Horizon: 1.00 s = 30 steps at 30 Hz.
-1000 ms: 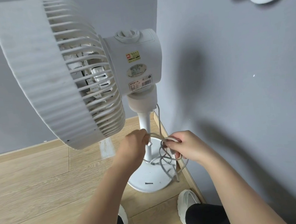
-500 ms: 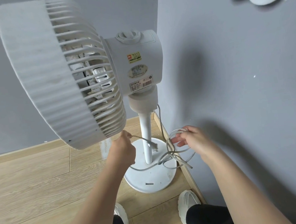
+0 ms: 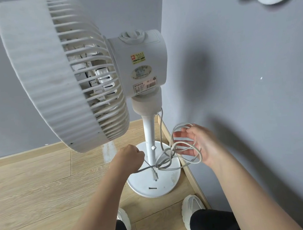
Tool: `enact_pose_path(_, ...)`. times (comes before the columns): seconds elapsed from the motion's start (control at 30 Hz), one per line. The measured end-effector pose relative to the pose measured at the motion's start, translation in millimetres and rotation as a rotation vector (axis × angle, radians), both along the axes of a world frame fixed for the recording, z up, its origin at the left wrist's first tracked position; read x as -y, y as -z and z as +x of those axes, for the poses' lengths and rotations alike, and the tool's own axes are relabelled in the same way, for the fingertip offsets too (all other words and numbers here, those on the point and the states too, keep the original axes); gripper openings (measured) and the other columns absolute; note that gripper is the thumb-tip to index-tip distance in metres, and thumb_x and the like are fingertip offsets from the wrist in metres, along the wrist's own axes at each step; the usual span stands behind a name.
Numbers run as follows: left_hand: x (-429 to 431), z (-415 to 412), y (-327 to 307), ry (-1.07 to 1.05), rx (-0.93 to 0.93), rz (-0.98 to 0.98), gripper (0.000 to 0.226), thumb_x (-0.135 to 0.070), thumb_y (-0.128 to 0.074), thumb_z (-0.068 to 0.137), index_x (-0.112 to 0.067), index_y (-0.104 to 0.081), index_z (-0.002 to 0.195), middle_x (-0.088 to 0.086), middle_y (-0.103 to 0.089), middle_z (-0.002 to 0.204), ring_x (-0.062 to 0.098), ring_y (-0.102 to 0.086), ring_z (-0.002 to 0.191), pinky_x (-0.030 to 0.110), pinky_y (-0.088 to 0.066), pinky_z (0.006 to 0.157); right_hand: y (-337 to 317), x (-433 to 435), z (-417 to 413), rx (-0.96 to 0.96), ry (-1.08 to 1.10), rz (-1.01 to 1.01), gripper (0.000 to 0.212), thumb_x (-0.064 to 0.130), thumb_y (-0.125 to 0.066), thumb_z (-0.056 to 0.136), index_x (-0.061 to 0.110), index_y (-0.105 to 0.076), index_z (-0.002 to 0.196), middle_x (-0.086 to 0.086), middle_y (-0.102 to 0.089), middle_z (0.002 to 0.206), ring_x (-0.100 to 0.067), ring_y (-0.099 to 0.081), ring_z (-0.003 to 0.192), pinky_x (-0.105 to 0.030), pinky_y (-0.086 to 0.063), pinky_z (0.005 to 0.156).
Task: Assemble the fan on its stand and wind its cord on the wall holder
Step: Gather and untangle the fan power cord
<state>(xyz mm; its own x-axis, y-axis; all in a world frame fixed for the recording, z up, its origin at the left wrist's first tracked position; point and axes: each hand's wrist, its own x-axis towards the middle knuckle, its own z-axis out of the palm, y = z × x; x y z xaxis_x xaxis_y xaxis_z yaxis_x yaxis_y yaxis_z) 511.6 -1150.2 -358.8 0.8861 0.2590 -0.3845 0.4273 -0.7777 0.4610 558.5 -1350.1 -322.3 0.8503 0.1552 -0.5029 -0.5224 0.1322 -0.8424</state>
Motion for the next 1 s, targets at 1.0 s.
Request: enact_pose_path(1.0,12,2,-22,0.046,0.331,-0.435,0.016,-0.007,-0.059,0.087,-0.020,-0.067,0.083,-0.011,-0.063,0.070,0.005,-0.056,0.067,0.017,-0.043,0.064,-3,-12,-21,0.882,0.077,-0.489,0.011,0.006,-0.059,0.087,0.016,-0.064,0.090,0.008,-0.067,0.089,-0.001,-0.061,0.089,-0.014,-0.043,0.083)
